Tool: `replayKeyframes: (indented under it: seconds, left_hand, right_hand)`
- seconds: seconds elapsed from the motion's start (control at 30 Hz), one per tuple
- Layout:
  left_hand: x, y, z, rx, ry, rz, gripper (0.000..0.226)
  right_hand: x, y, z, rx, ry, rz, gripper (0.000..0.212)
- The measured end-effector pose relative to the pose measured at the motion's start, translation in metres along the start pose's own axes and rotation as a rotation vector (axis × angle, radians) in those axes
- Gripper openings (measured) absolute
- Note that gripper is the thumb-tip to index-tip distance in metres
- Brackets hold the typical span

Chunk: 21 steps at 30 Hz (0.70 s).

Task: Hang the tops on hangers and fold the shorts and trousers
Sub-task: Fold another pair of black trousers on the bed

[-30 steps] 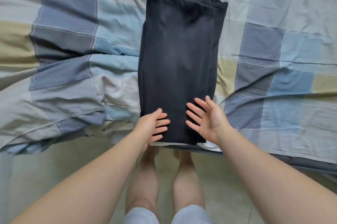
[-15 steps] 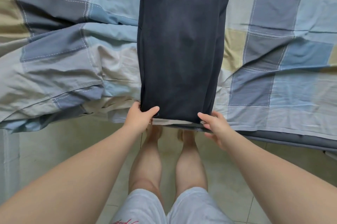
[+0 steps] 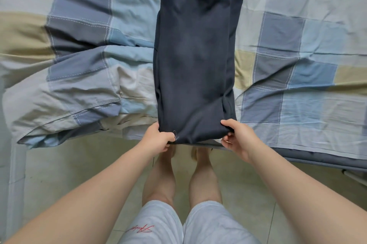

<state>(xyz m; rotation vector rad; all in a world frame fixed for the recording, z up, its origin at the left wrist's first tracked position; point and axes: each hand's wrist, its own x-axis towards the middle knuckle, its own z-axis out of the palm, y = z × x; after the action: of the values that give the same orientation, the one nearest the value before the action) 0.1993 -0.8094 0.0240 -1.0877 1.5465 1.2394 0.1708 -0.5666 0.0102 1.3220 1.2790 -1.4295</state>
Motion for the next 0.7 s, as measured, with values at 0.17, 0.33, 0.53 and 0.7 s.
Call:
replayKeyframes:
  seconds: [0.17,0.33,0.53,0.7]
  left_hand:
    - [-0.029,0.026,-0.005,-0.162,-0.01,0.029,0.024]
    - [-0.05,0.071,-0.013,-0.367,-0.047,0.139,0.033]
    - [-0.04,0.145,-0.024,-0.535,0.029,0.197,0.006]
    - [-0.017,0.229,-0.034,-0.55,0.014,0.163,0.015]
  right_hand:
    - [-0.038,-0.041,0.001,0.13,-0.029,-0.091,0.02]
    - [-0.064,-0.087,0.009,0.246,-0.066,-0.156,0.025]
    - [-0.072,-0.156,0.028,0.295,-0.12,-0.236,0.023]
    - [-0.058,-0.221,0.049,0.342,-0.151,-0.249,0.031]
